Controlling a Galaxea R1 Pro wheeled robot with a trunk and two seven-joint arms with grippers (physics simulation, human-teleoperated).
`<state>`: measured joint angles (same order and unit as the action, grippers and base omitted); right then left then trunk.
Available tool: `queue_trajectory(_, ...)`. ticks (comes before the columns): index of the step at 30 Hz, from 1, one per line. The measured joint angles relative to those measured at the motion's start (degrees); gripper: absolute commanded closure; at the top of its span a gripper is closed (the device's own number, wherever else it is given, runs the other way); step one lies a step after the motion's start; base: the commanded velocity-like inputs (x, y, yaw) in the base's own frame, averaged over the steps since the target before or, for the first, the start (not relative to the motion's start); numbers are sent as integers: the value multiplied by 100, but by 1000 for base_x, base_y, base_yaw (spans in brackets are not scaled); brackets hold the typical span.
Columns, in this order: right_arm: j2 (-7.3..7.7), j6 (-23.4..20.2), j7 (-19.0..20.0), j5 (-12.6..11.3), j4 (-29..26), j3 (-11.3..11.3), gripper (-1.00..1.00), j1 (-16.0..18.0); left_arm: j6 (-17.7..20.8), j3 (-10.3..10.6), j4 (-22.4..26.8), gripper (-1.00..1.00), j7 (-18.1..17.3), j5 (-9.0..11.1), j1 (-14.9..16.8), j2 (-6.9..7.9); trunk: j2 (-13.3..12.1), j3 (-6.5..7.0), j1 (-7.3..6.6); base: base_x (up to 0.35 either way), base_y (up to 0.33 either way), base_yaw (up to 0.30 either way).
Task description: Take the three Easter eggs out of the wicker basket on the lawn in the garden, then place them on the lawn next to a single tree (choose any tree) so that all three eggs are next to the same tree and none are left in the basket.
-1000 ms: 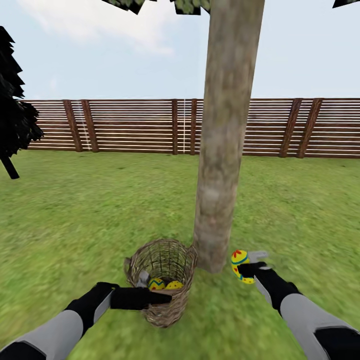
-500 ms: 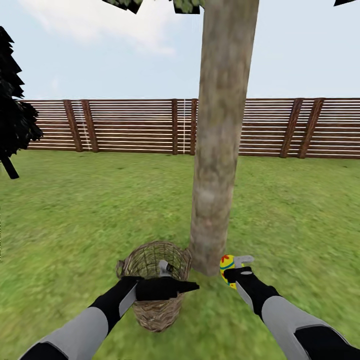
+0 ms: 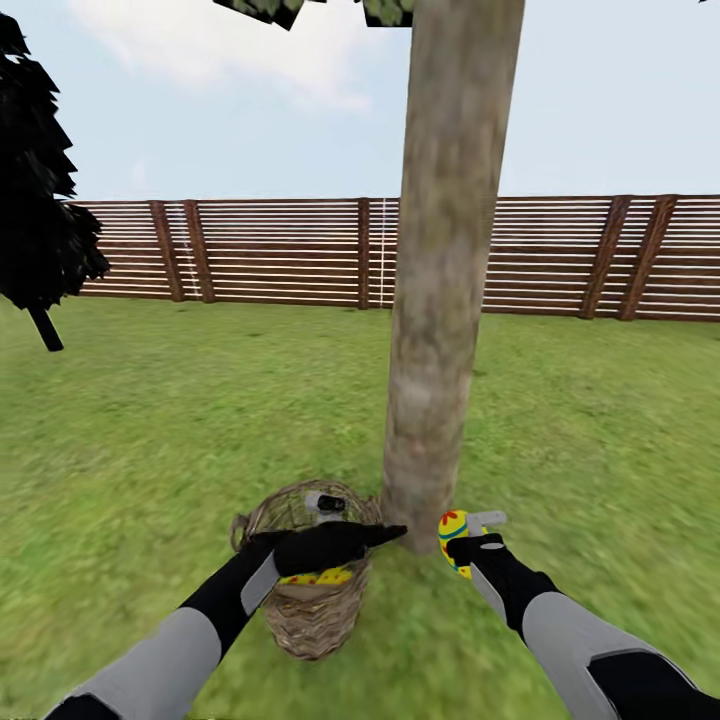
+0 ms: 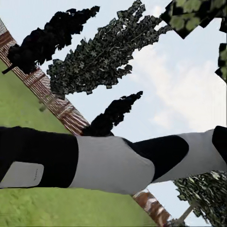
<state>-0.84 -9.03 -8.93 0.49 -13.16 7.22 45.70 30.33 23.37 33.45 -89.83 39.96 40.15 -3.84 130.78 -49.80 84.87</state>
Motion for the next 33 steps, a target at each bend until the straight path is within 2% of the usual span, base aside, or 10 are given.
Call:
queue_trajectory(3, -5, -1, 4, -1, -1, 0, 100, -1, 8, 10, 490, -100, -1, 396, -19, -43, 0, 0, 0, 0, 0, 34)
queue_trajectory(7, -14, 2, 3, -4, 4, 0, 100, -1, 5, 13, 1237, -100, -2, 1002, -21, 10, 0, 0, 0, 0, 0, 2)
queue_trajectory(10, -11, 7, 7, 0, 6, -2, 100, -1, -7, 14, 1283, -100, -1, 1086, -27, 295, -1, -1, 1, 0, 0, 0)
queue_trajectory(11, -11, 8, 8, 3, 7, 0, 100, -1, -11, 9, 1322, -100, -1, 1191, -29, 364, 0, -1, 0, 0, 0, 0)
queue_trajectory(13, -6, 62, 7, 7, 8, -6, 100, 0, -4, 4, 1747, -100, -2, 1685, -28, 435, 0, 0, 0, 0, -113, 0)
queue_trajectory(15, -10, 161, 2, 1, 9, -3, 100, 0, 5, 14, 2207, -100, -6, 1906, -30, 653, 0, 0, 0, 20, -286, 0)
queue_trajectory(19, -12, 182, 7, -23, 26, -4, 100, 0, 9, 35, 2312, -100, -6, 1942, -31, 665, -1, -1, 0, 59, -224, 0)
queue_trajectory(25, -17, 187, 14, -17, 588, -4, 100, -1, 9, 37, 2383, -100, -5, 1959, -218, 650, 0, -1, 1, 2, -6, 0)
queue_trajectory(29, -27, 156, 25, -14, 652, 10, 100, -2, 9, 39, 2381, -100, -5, 1952, -223, 516, 0, -1, 1, 0, 0, 0)
queue_trajectory(33, -109, 132, 11, -5, 970, 89, 100, -1, 9, 45, 2379, -100, -5, 1951, -224, 491, 38, -18, 22, 0, 0, 0)
